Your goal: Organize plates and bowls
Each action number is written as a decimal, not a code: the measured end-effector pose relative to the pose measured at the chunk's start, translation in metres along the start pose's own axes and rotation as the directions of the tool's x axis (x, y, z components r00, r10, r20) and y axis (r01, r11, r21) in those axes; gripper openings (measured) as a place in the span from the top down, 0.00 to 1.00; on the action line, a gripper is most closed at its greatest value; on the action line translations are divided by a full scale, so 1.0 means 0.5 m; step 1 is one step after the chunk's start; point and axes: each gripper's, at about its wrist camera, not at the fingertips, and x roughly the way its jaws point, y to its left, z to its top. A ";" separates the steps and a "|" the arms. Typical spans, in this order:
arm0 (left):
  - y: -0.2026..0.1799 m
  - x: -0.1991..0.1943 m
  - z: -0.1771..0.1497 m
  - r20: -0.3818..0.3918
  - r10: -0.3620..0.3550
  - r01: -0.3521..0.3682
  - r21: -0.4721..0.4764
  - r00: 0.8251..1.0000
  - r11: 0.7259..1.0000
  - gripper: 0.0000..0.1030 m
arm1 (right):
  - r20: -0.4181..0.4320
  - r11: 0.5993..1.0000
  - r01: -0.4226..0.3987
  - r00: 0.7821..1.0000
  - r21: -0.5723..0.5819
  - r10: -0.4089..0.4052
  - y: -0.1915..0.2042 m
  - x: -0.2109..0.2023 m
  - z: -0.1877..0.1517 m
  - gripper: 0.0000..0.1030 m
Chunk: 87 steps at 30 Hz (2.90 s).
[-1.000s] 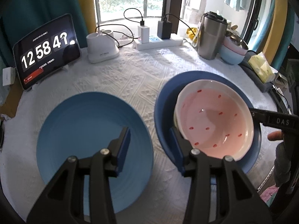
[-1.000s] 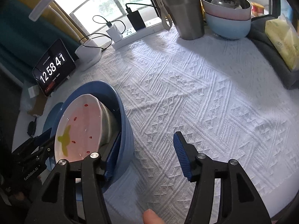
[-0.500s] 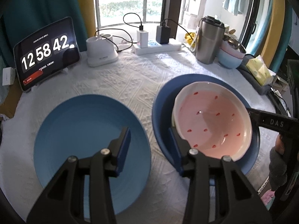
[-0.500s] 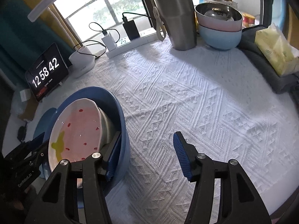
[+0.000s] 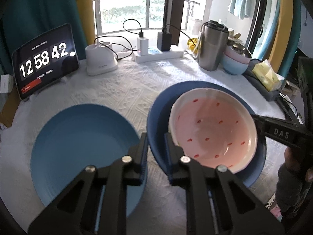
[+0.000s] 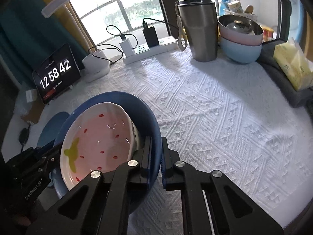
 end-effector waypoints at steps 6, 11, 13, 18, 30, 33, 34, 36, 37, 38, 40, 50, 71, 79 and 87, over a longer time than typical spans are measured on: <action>-0.001 -0.003 -0.002 0.009 -0.002 0.002 -0.008 1.000 1.000 0.86 | 0.001 1.000 -0.008 1.000 0.017 0.008 -0.001 -0.004 0.000 0.91; -0.001 -0.003 -0.002 0.006 -0.012 0.012 -0.012 1.000 1.000 0.87 | -0.002 1.000 -0.003 1.000 0.009 0.003 0.002 -0.008 0.000 0.91; -0.003 -0.004 -0.002 0.005 -0.016 0.016 -0.013 1.000 1.000 0.87 | -0.003 1.000 0.002 1.000 0.008 -0.002 0.002 -0.009 -0.001 0.91; -0.009 -0.005 -0.004 0.000 -0.039 0.039 -0.010 0.999 0.999 0.87 | 0.003 1.000 0.014 1.000 0.005 -0.014 0.001 -0.019 -0.001 0.91; -0.022 -0.029 0.001 0.029 -0.071 0.071 -0.009 0.997 0.997 0.86 | 0.018 0.999 0.040 0.999 0.005 -0.040 -0.010 -0.048 0.004 0.91; -0.021 -0.037 0.002 0.039 -0.069 0.069 -0.008 0.997 0.998 0.86 | 0.023 0.999 0.039 0.999 0.006 -0.039 -0.009 -0.053 0.006 0.91; -0.020 -0.040 0.003 0.043 -0.069 0.069 -0.009 0.997 0.998 0.86 | 0.026 0.999 0.039 0.999 0.005 -0.039 -0.007 -0.056 0.006 0.91; -0.018 -0.046 0.003 0.050 -0.069 0.070 -0.011 0.996 0.997 0.87 | 0.031 0.999 0.038 0.999 0.002 -0.038 -0.003 -0.059 0.008 0.91; -0.016 -0.050 0.002 0.053 -0.069 0.070 -0.013 0.996 0.997 0.86 | 0.034 0.999 0.037 0.999 -0.001 -0.037 -0.001 -0.063 0.010 0.91; -0.016 -0.052 0.002 0.056 -0.069 0.070 -0.014 0.996 0.997 0.86 | 0.036 0.999 0.037 0.999 -0.002 -0.037 0.001 -0.064 0.011 0.91; -0.013 -0.057 0.003 0.061 -0.070 0.071 -0.017 0.996 0.997 0.86 | 0.041 0.999 0.035 0.999 -0.005 -0.035 0.006 -0.069 0.013 0.91; 0.012 -0.087 0.001 0.094 -0.066 0.069 -0.035 0.993 0.997 0.86 | 0.060 0.999 0.033 0.998 -0.026 -0.032 0.038 -0.088 0.019 0.91; 0.104 -0.116 -0.019 0.116 -0.039 0.051 -0.107 0.992 0.993 0.87 | 0.054 0.995 0.035 0.998 -0.097 -0.030 0.143 -0.076 0.024 0.91; 0.135 -0.132 -0.025 0.128 -0.016 0.033 -0.135 0.992 0.990 0.87 | 0.053 0.991 0.029 0.998 -0.128 -0.022 0.187 -0.067 0.028 0.91; 0.157 -0.150 -0.024 0.153 -0.015 0.037 -0.145 0.988 0.989 0.87 | 0.065 0.990 0.024 0.998 -0.140 -0.015 0.214 -0.077 0.035 0.91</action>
